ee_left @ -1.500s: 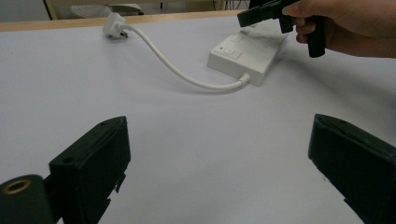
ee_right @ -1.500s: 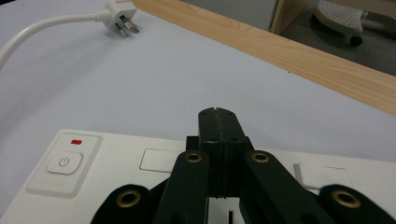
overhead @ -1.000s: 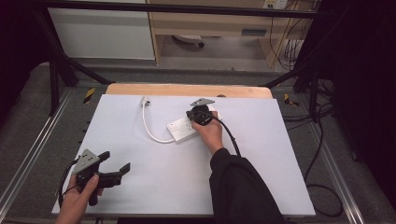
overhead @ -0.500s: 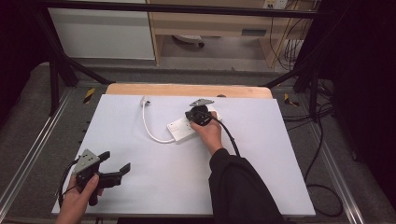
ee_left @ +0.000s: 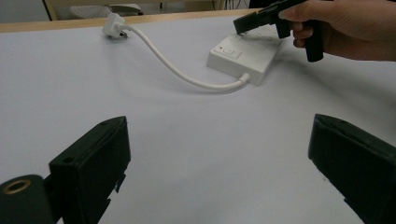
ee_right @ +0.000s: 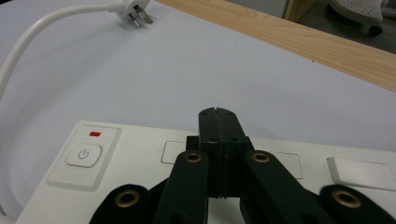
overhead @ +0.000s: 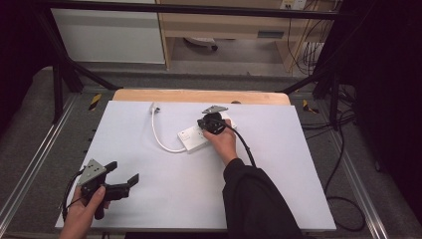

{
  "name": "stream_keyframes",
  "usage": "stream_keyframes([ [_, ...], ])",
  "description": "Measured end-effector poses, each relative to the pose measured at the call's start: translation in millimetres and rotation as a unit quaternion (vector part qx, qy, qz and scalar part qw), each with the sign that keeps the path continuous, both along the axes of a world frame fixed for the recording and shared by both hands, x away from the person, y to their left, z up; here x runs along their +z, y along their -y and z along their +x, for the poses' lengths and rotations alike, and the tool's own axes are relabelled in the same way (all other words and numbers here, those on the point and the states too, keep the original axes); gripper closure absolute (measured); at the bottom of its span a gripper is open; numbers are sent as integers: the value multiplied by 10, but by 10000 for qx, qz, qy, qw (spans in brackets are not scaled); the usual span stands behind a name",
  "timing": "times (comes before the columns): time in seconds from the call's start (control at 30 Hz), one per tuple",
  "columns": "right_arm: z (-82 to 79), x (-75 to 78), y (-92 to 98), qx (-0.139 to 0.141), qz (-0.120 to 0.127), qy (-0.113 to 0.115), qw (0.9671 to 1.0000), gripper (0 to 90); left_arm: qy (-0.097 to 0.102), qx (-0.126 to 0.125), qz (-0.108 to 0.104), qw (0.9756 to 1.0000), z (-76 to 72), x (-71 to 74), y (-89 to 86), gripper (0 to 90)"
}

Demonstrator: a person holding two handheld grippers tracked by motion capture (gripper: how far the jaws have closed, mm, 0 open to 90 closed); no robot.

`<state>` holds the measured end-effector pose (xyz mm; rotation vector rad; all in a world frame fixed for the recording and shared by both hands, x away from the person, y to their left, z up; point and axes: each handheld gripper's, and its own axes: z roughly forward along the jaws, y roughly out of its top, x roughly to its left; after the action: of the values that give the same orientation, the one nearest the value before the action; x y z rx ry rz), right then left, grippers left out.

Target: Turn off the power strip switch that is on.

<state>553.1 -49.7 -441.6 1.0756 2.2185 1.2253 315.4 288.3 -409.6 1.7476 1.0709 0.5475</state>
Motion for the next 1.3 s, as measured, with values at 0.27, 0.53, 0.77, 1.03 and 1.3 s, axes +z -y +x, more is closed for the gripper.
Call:
stream_keyframes([
  [0.27,-8,-5,2,2,17,17,10000,900,-3,-7,0,10000,0,0,1,57],
  [0.53,-17,-11,2,-13,28,39,10000,900,-1,0,4,10000,-1,0,2,56],
  [0.77,-26,-16,6,-23,29,56,10000,900,-2,-3,5,10000,-2,1,2,56],
  [1.03,-31,-18,6,-22,26,67,10000,900,1,-9,8,10000,-1,1,2,57],
  [1.3,-34,-19,4,-35,34,64,10000,900,0,-1,7,10000,-2,1,3,57],
])
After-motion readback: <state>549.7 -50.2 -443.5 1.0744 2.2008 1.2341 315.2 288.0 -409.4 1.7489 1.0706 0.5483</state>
